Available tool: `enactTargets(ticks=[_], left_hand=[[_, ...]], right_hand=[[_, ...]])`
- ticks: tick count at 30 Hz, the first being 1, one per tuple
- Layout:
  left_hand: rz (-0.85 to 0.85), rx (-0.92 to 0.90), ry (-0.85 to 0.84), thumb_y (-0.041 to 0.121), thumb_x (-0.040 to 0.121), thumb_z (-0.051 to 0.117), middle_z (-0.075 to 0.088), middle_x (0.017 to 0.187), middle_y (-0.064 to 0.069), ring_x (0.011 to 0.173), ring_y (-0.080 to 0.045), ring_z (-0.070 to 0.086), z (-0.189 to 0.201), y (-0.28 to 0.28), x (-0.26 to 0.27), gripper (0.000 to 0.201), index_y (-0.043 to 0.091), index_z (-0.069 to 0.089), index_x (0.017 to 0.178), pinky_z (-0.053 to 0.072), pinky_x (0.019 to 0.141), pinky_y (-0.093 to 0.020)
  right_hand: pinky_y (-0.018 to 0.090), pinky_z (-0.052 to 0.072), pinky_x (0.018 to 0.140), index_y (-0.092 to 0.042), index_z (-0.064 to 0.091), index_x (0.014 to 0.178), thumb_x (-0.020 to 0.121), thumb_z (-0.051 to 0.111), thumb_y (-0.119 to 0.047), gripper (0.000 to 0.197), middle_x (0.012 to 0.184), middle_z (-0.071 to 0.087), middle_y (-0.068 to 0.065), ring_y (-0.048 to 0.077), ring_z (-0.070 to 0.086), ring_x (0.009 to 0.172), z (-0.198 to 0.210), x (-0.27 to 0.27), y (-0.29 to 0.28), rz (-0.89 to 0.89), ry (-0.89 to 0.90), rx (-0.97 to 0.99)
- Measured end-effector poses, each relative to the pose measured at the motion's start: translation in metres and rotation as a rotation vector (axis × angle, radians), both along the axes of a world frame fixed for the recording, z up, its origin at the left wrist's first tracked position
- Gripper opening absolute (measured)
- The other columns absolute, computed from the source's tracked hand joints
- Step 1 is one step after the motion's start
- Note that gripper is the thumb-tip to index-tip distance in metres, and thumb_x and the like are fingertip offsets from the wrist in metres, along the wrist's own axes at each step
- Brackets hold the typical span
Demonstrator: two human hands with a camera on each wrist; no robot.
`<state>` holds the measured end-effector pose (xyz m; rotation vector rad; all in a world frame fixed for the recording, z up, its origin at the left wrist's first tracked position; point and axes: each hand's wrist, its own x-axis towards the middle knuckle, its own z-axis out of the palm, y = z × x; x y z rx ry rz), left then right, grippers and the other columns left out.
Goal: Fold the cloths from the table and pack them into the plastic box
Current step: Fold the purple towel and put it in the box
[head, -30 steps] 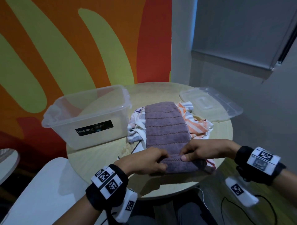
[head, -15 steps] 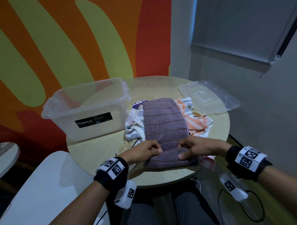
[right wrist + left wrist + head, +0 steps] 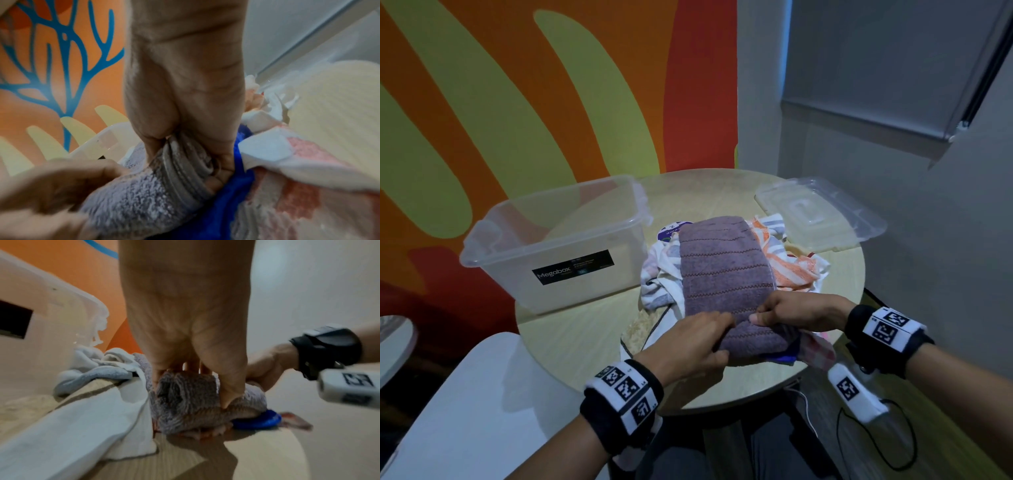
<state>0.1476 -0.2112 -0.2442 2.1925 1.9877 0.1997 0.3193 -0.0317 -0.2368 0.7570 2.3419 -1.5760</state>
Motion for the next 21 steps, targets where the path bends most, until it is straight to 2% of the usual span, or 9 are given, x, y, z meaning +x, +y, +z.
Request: enactTargets(ticks=[3, 6, 8, 10, 12, 14, 16, 18, 21], left_hand=[[0.036, -0.076, -0.119, 0.029, 0.091, 0.061, 0.068, 0.101, -0.010, 0.090, -0.029, 0.063, 0.011, 0.010, -0.007, 0.031, 0.014, 0.060, 0.118, 0.040, 0.068, -0.035], [0.078, -0.188, -0.236, 0.022, 0.093, 0.062, 0.065, 0.088, -0.002, 0.075, -0.018, 0.055, 0.023, 0.022, -0.016, 0.019, 0.013, 0.067, 0.109, 0.035, 0.062, -0.030], [0.113, -0.298, -0.331, 0.023, 0.095, 0.062, 0.065, 0.086, -0.001, 0.073, -0.014, 0.056, 0.028, 0.030, -0.024, 0.014, 0.014, 0.068, 0.103, 0.043, 0.064, -0.029], [0.153, -0.378, -0.426, 0.028, 0.097, 0.063, 0.067, 0.087, 0.002, 0.075, -0.012, 0.060, 0.034, 0.035, -0.031, 0.015, 0.015, 0.070, 0.100, 0.048, 0.072, -0.029], [0.172, -0.391, -0.495, 0.031, 0.099, 0.064, 0.068, 0.086, 0.007, 0.075, -0.008, 0.061, 0.041, 0.036, -0.033, 0.014, 0.019, 0.071, 0.100, 0.049, 0.074, -0.025], [0.175, -0.346, -0.491, 0.033, 0.098, 0.065, 0.069, 0.089, 0.009, 0.078, -0.005, 0.062, 0.045, 0.037, -0.036, 0.016, 0.020, 0.072, 0.104, 0.049, 0.075, -0.022], [0.168, -0.261, -0.410, 0.035, 0.099, 0.065, 0.072, 0.098, 0.006, 0.084, -0.008, 0.065, 0.048, 0.038, -0.039, 0.021, 0.020, 0.071, 0.112, 0.051, 0.077, -0.024], [0.126, -0.127, -0.304, 0.038, 0.098, 0.065, 0.072, 0.100, 0.001, 0.087, -0.015, 0.066, 0.052, 0.039, -0.039, 0.024, 0.019, 0.069, 0.111, 0.053, 0.078, -0.032], [0.060, 0.038, -0.175, 0.045, 0.093, 0.070, 0.068, 0.098, 0.000, 0.084, -0.017, 0.060, 0.055, 0.041, -0.034, 0.032, 0.017, 0.067, 0.107, 0.051, 0.077, -0.039]], right_hand=[[0.030, 0.049, 0.069, -0.017, 0.067, 0.080, 0.095, 0.065, -0.050, 0.036, 0.078, 0.067, -0.003, 0.014, 0.060, 0.074, 0.011, 0.001, -0.005, -0.005, 0.020, 0.222], [0.036, 0.053, 0.081, -0.024, 0.065, 0.101, 0.083, 0.073, -0.061, 0.042, 0.099, 0.067, -0.007, 0.014, 0.062, 0.091, 0.026, 0.008, -0.012, 0.079, 0.096, 0.500], [0.035, 0.048, 0.090, -0.025, 0.061, 0.118, 0.079, 0.078, -0.058, 0.054, 0.114, 0.056, -0.008, 0.012, 0.053, 0.104, 0.029, 0.011, -0.018, 0.188, 0.093, 0.659], [0.033, 0.042, 0.094, -0.022, 0.057, 0.130, 0.084, 0.078, -0.042, 0.054, 0.122, 0.052, -0.006, 0.013, 0.047, 0.112, 0.026, 0.011, -0.021, 0.236, 0.119, 0.745], [0.031, 0.043, 0.093, -0.022, 0.059, 0.130, 0.089, 0.075, -0.025, 0.045, 0.124, 0.058, -0.009, 0.011, 0.053, 0.112, 0.023, 0.008, -0.017, 0.203, 0.203, 0.684], [0.036, 0.049, 0.095, -0.024, 0.060, 0.126, 0.091, 0.071, -0.020, 0.037, 0.123, 0.064, -0.007, 0.014, 0.059, 0.111, 0.026, 0.004, -0.009, 0.163, 0.177, 0.573], [0.039, 0.051, 0.095, -0.028, 0.058, 0.116, 0.094, 0.069, -0.022, 0.026, 0.116, 0.064, -0.004, 0.017, 0.060, 0.107, 0.029, -0.002, 0.002, 0.152, 0.096, 0.493], [0.039, 0.051, 0.092, -0.031, 0.059, 0.108, 0.096, 0.067, -0.028, 0.014, 0.109, 0.067, -0.005, 0.019, 0.062, 0.103, 0.029, -0.007, 0.014, 0.162, 0.051, 0.451], [0.039, 0.053, 0.092, -0.031, 0.064, 0.108, 0.099, 0.063, -0.037, 0.011, 0.108, 0.071, -0.004, 0.017, 0.066, 0.101, 0.032, -0.013, 0.024, 0.141, 0.024, 0.337]])
